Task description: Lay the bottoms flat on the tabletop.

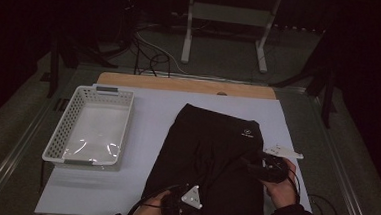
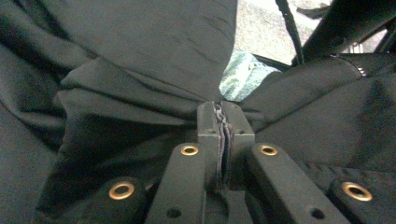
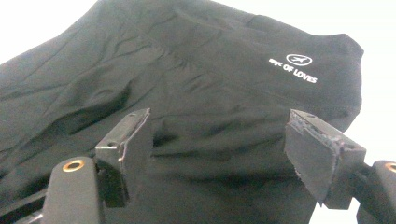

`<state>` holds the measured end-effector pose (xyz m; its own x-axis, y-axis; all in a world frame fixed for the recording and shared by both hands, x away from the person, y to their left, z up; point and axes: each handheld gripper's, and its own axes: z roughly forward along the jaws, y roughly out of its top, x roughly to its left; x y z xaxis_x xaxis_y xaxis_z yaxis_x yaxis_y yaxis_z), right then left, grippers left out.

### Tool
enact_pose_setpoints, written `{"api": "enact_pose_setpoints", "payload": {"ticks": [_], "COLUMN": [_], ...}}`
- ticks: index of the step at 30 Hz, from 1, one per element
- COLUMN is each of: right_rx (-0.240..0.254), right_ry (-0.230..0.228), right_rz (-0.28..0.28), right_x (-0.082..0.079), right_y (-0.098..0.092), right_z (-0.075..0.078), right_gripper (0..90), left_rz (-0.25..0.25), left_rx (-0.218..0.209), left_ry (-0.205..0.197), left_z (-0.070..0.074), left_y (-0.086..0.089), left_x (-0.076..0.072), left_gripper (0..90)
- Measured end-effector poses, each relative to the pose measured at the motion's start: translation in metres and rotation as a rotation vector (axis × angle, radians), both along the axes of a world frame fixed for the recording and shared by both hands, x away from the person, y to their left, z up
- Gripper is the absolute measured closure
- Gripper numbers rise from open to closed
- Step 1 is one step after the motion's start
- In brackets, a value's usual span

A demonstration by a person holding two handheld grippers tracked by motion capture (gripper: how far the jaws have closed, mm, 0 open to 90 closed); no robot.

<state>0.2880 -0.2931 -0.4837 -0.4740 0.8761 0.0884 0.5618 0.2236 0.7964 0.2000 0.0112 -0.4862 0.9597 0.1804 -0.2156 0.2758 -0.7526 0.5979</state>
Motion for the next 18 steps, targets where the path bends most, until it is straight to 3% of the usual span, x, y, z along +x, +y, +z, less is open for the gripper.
{"api": "enact_pose_setpoints", "payload": {"ticks": [2, 5, 10, 17, 18], "right_rx": [0.000, 0.003, -0.001, -0.011, -0.041], "right_ry": [0.000, 0.000, 0.000, 0.030, 0.040], "right_rz": [0.001, -0.006, -0.031, -0.094, -0.123], "right_x": [0.000, 0.000, 0.003, 0.008, 0.011], "right_y": [0.000, -0.003, -0.010, -0.025, -0.027], "right_z": [0.000, 0.000, -0.001, -0.007, -0.010], "right_gripper": [24.4, 24.4, 24.4, 24.5, 25.6], "left_rz": [0.044, 0.111, 0.250, 0.378, 0.386], "left_rx": [-0.020, -0.053, -0.053, -0.045, -0.044], "left_ry": [-0.011, -0.031, -0.061, -0.099, -0.105], "left_z": [0.001, 0.005, 0.003, -0.003, -0.003], "left_y": [0.004, 0.012, 0.030, 0.045, 0.046], "left_x": [0.004, 0.010, 0.027, 0.040, 0.041], "left_gripper": [72.4, 58.4, 49.8, 43.7, 42.3]}}
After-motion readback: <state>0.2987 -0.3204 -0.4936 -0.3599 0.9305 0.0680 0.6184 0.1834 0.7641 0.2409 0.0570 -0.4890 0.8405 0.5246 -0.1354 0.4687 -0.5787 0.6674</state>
